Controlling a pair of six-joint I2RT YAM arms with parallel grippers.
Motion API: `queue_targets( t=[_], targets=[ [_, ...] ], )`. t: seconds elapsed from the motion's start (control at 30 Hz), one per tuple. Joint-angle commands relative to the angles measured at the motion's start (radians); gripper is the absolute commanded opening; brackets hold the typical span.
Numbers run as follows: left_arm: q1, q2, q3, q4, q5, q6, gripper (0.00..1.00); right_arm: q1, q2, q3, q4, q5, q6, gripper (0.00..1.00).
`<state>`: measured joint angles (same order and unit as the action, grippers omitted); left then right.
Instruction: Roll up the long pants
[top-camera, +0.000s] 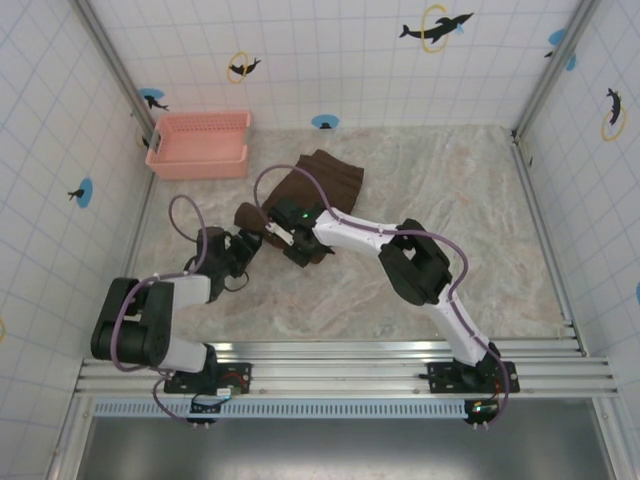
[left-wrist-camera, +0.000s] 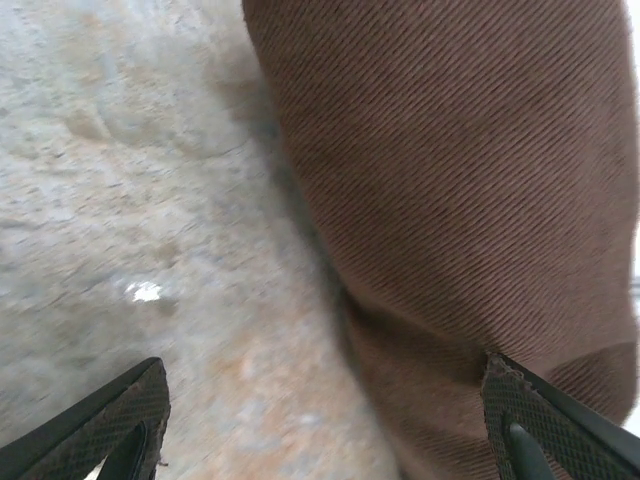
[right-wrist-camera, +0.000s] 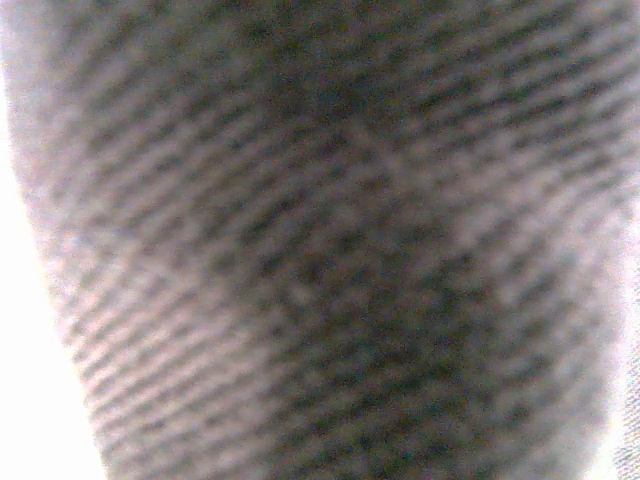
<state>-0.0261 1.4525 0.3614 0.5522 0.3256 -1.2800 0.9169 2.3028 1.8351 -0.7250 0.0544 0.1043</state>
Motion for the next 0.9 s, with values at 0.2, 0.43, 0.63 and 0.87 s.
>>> queue_targets(
  t=[0.2,0.43,0.63,0.87],
  targets=[
    [0.007,0.091,-0.069,0.502,0.029,-0.108,0.82,-0.006,0.147,-0.098,-0.037,-0.158,-0.004,0.00],
    [0.008,0.254,-0.043,0.684,0.038,-0.150,0.82,-0.008,0.149,-0.109,-0.035,-0.176,-0.011,0.00],
    [0.008,0.467,0.013,0.849,0.059,-0.203,0.82,-0.005,0.158,-0.103,-0.038,-0.189,-0.015,0.00],
    [0.009,0.471,0.058,0.847,0.064,-0.167,0.82,-0.001,0.168,-0.099,-0.041,-0.192,-0.021,0.00]
  ],
)
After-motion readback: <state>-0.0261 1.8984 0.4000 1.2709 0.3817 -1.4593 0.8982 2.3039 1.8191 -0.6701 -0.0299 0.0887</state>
